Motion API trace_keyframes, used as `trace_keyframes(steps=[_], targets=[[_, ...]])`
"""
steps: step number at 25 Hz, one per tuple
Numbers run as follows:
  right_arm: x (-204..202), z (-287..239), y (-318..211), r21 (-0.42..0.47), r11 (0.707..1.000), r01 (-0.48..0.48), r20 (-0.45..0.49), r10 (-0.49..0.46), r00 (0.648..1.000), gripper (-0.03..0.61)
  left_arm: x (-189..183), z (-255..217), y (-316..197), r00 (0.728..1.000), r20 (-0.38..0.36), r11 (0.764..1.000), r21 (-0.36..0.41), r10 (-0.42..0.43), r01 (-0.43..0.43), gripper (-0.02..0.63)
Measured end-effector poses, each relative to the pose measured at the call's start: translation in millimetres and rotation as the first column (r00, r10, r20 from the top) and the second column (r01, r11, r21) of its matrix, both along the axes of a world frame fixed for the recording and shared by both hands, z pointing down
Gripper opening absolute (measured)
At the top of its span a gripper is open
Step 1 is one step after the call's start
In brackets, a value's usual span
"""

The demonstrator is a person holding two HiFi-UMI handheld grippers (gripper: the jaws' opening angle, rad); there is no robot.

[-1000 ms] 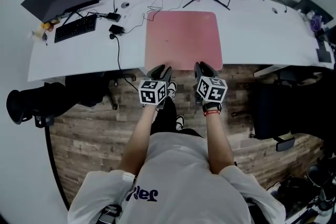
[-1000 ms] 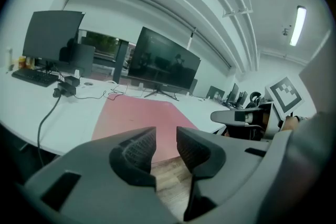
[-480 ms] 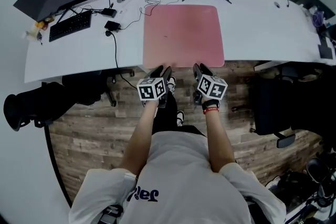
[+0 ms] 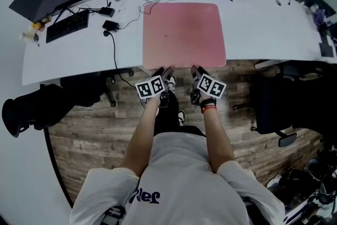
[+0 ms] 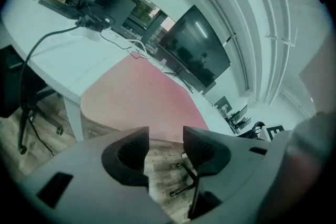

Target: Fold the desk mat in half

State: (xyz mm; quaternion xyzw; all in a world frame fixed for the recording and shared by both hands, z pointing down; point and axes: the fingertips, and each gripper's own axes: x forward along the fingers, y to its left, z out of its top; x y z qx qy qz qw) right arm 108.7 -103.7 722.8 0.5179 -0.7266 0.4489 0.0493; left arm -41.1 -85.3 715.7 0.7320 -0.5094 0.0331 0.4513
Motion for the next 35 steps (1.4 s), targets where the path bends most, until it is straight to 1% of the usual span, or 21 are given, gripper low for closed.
trace_keyframes(steps=[2, 4, 6, 8, 10, 11, 13, 15, 16, 19, 21, 23, 26, 28, 30, 33, 35], targets=[[-1.1, 8.7, 0.2, -0.023, 1.0, -0.015, 0.024, 0.016, 1.0, 0.162, 0.8, 7.1, -0.7, 0.999, -0.049, 1.0, -0.025, -0.015, 0.014, 0.201], [-1.2, 17.9, 1.2, -0.046, 0.999, -0.023, 0.036, 0.024, 0.999, 0.171, 3.4, 16.9, 0.7, 0.991, -0.126, 0.997, -0.065, -0.036, 0.028, 0.212], [-1.5, 26.7, 2.3, -0.062, 0.998, -0.025, 0.04, 0.027, 0.999, 0.182, 5.0, 25.8, 3.0, 0.975, -0.211, 0.993, -0.106, -0.069, 0.047, 0.233], [-1.7, 32.3, 1.2, -0.07, 0.997, -0.039, 0.066, 0.044, 0.997, 0.19, 4.4, 34.0, 4.0, 0.958, -0.268, 0.988, -0.136, -0.102, 0.068, 0.239], [-3.3, 36.4, -2.5, -0.087, 0.994, -0.067, 0.138, 0.078, 0.987, 0.193, 3.3, 40.5, 2.0, 0.943, -0.305, 0.984, -0.157, -0.13, 0.085, 0.241], [-5.0, 38.4, -4.9, -0.105, 0.991, -0.083, 0.192, 0.102, 0.976, 0.193, 2.4, 42.5, -0.1, 0.935, -0.322, 0.982, -0.165, -0.145, 0.096, 0.241], [-8.1, 42.4, -7.8, -0.151, 0.981, -0.119, 0.3, 0.16, 0.94, 0.193, 0.3, 44.2, -3.9, 0.92, -0.351, 0.977, -0.178, -0.173, 0.116, 0.241], [-7.5, 45.1, -8.7, -0.18, 0.972, -0.15, 0.365, 0.207, 0.907, 0.193, -0.4, 45.9, -5.7, 0.91, -0.368, 0.973, -0.188, -0.193, 0.13, 0.241], [-7.3, 45.9, -9.6, -0.185, 0.97, -0.158, 0.382, 0.219, 0.898, 0.192, -1.2, 46.6, -7.2, 0.905, -0.375, 0.972, -0.192, -0.201, 0.137, 0.241], [-10.1, 47.7, -12.9, -0.19, 0.968, -0.166, 0.394, 0.23, 0.89, 0.19, -7.7, 46.1, -13.0, 0.885, -0.401, 0.966, -0.197, -0.235, 0.168, 0.241], [-11.5, 47.0, -14.0, -0.188, 0.967, -0.17, 0.396, 0.233, 0.888, 0.176, -13.1, 43.9, -15.3, 0.878, -0.403, 0.962, -0.196, -0.257, 0.191, 0.236], [-11.8, 44.6, -15.6, -0.185, 0.967, -0.174, 0.398, 0.235, 0.887, 0.151, -17.9, 42.6, -16.9, 0.874, -0.398, 0.956, -0.201, -0.278, 0.213, 0.199], [-10.9, 43.4, -16.4, -0.194, 0.963, -0.186, 0.402, 0.251, 0.881, 0.114, -22.4, 47.4, -15.4, 0.864, -0.388, 0.941, -0.231, -0.321, 0.246, 0.144], [-8.6, 44.0, -15.7, -0.205, 0.96, -0.192, 0.398, 0.261, 0.88, 0.102, -23.5, 49.7, -13.8, 0.851, -0.388, 0.929, -0.248, -0.354, 0.274, 0.116], [-6.0, 42.8, -15.3, -0.206, 0.959, -0.195, 0.399, 0.265, 0.878, 0.064, -24.6, 50.0, -13.6, 0.836, -0.394, 0.919, -0.259, -0.383, 0.298, 0.07], [-5.4, 40.6, -14.5, -0.208, 0.959, -0.192, 0.417, 0.265, 0.87, 0.048, -26.2, 50.9, -13.1, 0.828, -0.392, 0.911, -0.27, -0.4, 0.312, 0.047], [-5.1, 38.7, -15.4, -0.208, 0.961, -0.183, 0.417, 0.256, 0.872, 0.044, -25.8, 50.0, -13.9, 0.826, -0.389, 0.908, -0.274, -0.407, 0.319, 0.038]])
